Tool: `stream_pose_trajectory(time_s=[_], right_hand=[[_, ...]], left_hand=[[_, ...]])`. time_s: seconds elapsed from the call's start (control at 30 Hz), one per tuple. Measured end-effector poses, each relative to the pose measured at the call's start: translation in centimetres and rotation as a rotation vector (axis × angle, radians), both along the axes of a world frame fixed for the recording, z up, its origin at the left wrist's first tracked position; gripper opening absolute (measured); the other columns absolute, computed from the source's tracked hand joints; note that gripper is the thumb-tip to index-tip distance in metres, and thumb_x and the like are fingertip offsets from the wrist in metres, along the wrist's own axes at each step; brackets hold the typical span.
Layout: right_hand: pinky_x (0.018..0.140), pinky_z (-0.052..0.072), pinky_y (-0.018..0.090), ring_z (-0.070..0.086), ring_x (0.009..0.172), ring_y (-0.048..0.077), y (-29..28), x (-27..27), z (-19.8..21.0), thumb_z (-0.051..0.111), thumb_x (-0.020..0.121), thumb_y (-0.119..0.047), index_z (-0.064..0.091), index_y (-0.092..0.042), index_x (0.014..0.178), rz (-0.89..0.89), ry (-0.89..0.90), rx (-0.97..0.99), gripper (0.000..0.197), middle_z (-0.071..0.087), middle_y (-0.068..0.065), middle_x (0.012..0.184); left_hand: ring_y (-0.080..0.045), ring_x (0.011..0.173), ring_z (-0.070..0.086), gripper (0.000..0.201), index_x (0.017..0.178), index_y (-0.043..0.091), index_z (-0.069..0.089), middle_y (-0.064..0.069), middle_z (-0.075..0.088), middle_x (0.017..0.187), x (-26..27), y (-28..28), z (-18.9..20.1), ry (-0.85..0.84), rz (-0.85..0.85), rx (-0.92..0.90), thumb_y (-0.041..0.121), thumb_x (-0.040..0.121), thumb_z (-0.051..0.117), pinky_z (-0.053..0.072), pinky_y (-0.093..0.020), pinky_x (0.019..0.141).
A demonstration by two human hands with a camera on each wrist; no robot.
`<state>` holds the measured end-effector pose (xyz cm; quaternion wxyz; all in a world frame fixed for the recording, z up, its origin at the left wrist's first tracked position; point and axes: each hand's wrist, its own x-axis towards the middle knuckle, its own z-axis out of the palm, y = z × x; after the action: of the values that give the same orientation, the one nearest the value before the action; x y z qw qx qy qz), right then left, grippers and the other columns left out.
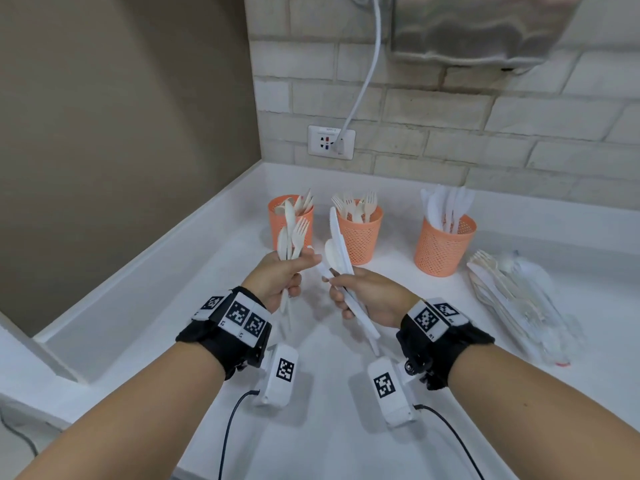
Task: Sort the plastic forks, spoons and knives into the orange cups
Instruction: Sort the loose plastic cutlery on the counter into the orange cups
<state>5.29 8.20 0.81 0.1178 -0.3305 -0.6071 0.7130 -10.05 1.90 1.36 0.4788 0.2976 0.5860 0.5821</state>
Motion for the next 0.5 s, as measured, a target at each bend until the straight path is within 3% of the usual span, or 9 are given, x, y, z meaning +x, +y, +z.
stream_pose_trajectory(time_s=[0.07, 0.23, 0.33, 0.43, 0.5], right_hand=[[0.049, 0.040, 0.024, 0.042, 0.051, 0.014, 0.1, 0.7, 0.1, 0.046, 0.096, -0.016, 0.051, -0.014, 0.091, 0.009, 0.036, -0.039, 0.007, 0.043, 0.000, 0.055], [0.049, 0.043, 0.024, 0.045, 0.048, 0.013, 0.4, 2.1, 0.4, 0.043, 0.098, -0.018, 0.052, -0.014, 0.088, 0.041, 0.083, -0.089, 0.015, 0.043, -0.001, 0.057], [0.046, 0.039, 0.021, 0.040, 0.046, 0.010, 0.8, 3.1, 0.4, 0.043, 0.098, -0.017, 0.054, -0.014, 0.095, 0.006, 0.088, -0.109, 0.011, 0.042, -0.003, 0.056], [0.043, 0.034, 0.018, 0.035, 0.045, 0.008, 1.4, 4.6, 0.3, 0.043, 0.098, -0.016, 0.054, -0.013, 0.100, 0.009, 0.052, -0.112, 0.012, 0.039, -0.004, 0.057], [0.041, 0.034, 0.017, 0.034, 0.044, 0.008, 2.0, 5.6, 0.2, 0.041, 0.099, -0.015, 0.053, -0.011, 0.103, 0.008, 0.031, -0.117, 0.013, 0.037, -0.003, 0.058]], left_hand=[[-0.004, 0.036, 0.030, 0.016, 0.090, 0.015, 0.058, 0.007, 0.049, 0.056, 1.2, 0.8, 0.3, 0.049, -0.026, 0.023, 0.008, 0.080, 0.068, 0.027, -0.017, 0.037], [-0.007, 0.040, 0.036, 0.009, 0.074, 0.013, 0.062, 0.006, 0.053, 0.047, 3.7, 2.8, 0.6, 0.213, -0.054, -0.004, 0.009, 0.080, 0.067, 0.028, -0.018, 0.038], [-0.008, 0.041, 0.033, 0.013, 0.073, 0.016, 0.058, 0.009, 0.052, 0.044, 4.5, 4.2, 0.9, 0.182, 0.006, 0.008, 0.013, 0.085, 0.064, 0.029, -0.018, 0.039], [-0.011, 0.047, 0.030, 0.019, 0.071, 0.017, 0.055, 0.003, 0.045, 0.051, 4.0, 5.7, 1.5, 0.094, 0.127, 0.032, 0.017, 0.090, 0.059, 0.029, -0.022, 0.047], [-0.011, 0.045, 0.034, 0.029, 0.065, 0.019, 0.060, 0.005, 0.047, 0.043, 3.3, 6.7, 2.1, 0.012, 0.211, 0.039, 0.021, 0.093, 0.054, 0.028, -0.024, 0.051]])
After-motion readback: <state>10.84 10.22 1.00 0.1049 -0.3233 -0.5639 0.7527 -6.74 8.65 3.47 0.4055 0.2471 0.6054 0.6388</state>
